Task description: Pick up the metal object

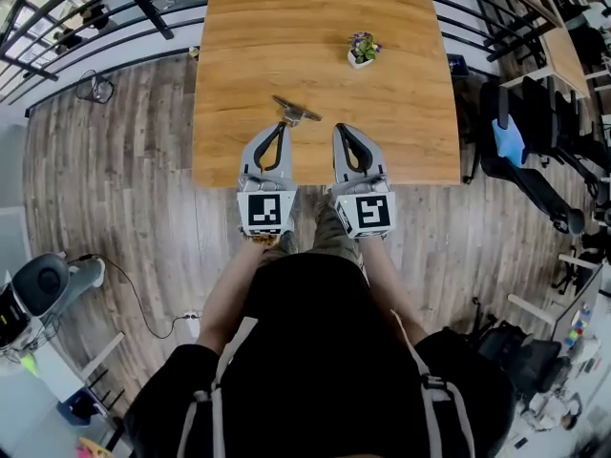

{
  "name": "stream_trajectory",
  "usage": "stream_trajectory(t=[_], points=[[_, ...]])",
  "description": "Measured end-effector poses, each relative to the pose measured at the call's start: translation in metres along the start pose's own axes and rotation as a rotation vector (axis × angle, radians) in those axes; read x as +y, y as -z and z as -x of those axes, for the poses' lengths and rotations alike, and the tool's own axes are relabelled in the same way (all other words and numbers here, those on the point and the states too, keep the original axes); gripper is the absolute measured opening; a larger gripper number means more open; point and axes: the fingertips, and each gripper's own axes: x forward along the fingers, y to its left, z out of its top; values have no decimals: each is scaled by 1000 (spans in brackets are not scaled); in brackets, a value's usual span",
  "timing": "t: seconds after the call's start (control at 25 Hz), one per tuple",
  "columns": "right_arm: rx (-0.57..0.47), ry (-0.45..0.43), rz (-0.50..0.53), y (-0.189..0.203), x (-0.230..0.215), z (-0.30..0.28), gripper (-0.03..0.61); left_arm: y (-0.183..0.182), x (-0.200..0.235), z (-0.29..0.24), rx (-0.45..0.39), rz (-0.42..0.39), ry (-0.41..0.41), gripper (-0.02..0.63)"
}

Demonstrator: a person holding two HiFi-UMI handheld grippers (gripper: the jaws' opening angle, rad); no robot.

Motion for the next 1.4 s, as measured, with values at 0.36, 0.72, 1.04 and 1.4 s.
stream_trajectory(t=[0.36, 0.72, 1.04, 1.4], points=[[32, 51, -18, 23, -55, -10, 0, 35, -4, -42, 53, -8, -6, 11], [54, 50, -10, 38, -80, -19, 0, 99, -2, -66, 162, -7, -4, 51], [80, 66, -20, 48, -100, -24, 0, 174, 2, -85, 305, 1, 5, 115], [111, 60, -13, 59, -126, -33, 0, 267, -3, -101, 502, 31, 19, 166]])
